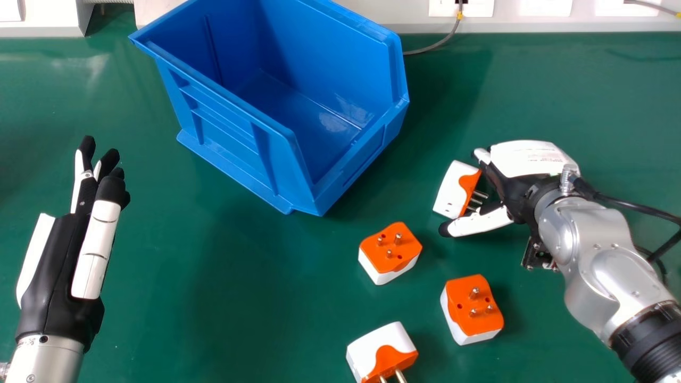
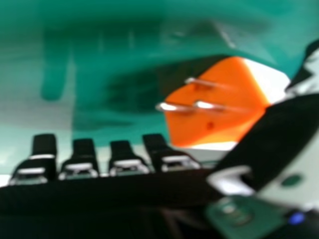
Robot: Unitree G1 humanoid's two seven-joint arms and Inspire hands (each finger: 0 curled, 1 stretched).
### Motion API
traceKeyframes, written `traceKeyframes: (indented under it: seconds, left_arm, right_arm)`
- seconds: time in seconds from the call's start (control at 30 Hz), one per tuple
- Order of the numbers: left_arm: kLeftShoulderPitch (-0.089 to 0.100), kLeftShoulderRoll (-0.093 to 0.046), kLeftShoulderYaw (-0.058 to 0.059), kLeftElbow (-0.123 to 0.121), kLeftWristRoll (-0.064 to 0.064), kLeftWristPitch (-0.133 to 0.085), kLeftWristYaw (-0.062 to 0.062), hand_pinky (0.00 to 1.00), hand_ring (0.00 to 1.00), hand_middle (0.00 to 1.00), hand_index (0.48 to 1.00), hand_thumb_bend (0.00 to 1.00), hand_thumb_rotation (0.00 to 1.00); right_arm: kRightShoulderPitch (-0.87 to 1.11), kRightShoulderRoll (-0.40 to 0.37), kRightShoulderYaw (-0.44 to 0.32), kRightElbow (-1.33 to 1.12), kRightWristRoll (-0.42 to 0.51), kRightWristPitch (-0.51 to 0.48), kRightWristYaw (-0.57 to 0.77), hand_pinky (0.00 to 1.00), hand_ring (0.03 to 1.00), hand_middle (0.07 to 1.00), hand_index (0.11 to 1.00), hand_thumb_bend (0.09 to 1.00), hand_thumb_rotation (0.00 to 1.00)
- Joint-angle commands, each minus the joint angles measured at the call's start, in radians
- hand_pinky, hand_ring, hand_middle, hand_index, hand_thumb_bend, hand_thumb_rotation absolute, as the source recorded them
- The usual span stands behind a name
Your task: Pick all objects and put in blue box
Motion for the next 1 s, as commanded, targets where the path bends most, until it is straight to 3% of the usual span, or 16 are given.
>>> traceKeyframes:
  seconds: [0.0,0.13,0.23,0.3,0.47,0.57,0.73,0.87,0.97]
  left_arm:
    - [0.009,0.003,0.011,-0.027,-0.008,-0.008,0.001,0.97,0.99,1.0,1.0,0.73,1.0]
    - [0.019,0.002,0.01,-0.038,-0.006,-0.008,0.003,0.97,0.99,1.0,1.0,0.74,1.0]
    - [0.034,0.0,0.008,-0.06,-0.003,-0.006,0.004,0.97,0.99,1.0,1.0,0.74,1.0]
    - [0.032,0.002,0.009,-0.053,-0.003,-0.009,0.002,0.97,0.99,1.0,1.0,0.74,1.0]
    - [0.046,0.001,0.007,-0.073,0.007,-0.004,0.01,0.96,0.99,1.0,1.0,0.74,1.0]
    - [0.06,-0.001,0.006,-0.098,0.012,0.007,0.018,0.95,0.98,1.0,1.0,0.74,1.0]
    - [0.068,-0.001,0.004,-0.106,0.015,0.01,0.023,0.95,0.98,1.0,1.0,0.75,1.0]
    - [0.062,0.002,0.006,-0.089,0.013,0.003,0.021,0.94,0.98,1.0,1.0,0.74,1.0]
    - [0.07,0.001,0.006,-0.105,0.011,0.009,0.021,0.94,0.98,1.0,1.0,0.74,1.0]
  right_arm:
    - [-0.045,-0.01,-0.003,-0.005,-0.004,-0.003,0.005,0.9,0.963,0.982,0.952,0.553,0.71]
    - [-0.05,-0.012,0.003,0.004,-0.001,-0.011,0.01,0.9,0.961,0.979,0.951,0.544,0.71]
    - [-0.048,-0.014,0.0,-0.003,0.0,-0.011,0.016,0.9,0.96,0.978,0.947,0.544,0.7]
    - [-0.053,-0.008,-0.001,0.003,0.002,-0.01,0.016,0.89,0.959,0.977,0.945,0.544,0.7]
    - [-0.056,-0.003,0.002,0.002,-0.002,-0.008,0.02,0.89,0.956,0.975,0.943,0.545,0.7]
    - [-0.065,-0.002,0.007,0.012,-0.002,-0.019,0.02,0.89,0.955,0.974,0.942,0.544,0.7]
    - [-0.087,0.004,0.011,0.047,0.003,-0.036,0.014,0.88,0.952,0.971,0.936,0.543,0.7]
    - [-0.101,0.006,0.015,0.062,-0.001,-0.035,0.02,0.88,0.95,0.968,0.934,0.548,0.7]
    - [-0.116,0.011,0.022,0.099,-0.001,-0.044,0.011,0.87,0.94,0.961,0.93,0.56,0.71]
